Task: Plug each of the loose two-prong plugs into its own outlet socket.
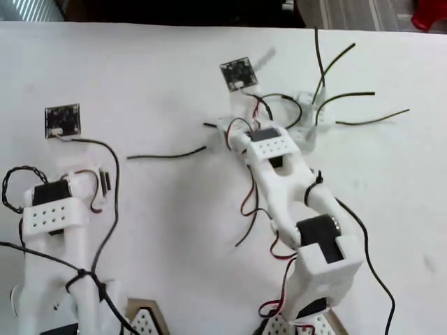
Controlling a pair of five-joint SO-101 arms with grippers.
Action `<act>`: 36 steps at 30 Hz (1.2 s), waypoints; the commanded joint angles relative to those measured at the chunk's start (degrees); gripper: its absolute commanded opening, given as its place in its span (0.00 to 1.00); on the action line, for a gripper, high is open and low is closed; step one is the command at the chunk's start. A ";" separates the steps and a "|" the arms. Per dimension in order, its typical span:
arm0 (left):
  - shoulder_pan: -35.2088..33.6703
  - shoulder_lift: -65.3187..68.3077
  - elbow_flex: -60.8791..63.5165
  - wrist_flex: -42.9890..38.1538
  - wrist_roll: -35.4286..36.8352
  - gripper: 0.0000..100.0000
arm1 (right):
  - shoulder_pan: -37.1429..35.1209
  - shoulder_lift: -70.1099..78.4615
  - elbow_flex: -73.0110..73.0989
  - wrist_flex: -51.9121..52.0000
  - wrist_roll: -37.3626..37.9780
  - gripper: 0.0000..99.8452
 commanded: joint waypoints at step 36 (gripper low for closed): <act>12.35 -60.88 32.00 -1.67 -7.65 0.02 | 12.53 -84.00 55.03 31.69 -0.44 0.02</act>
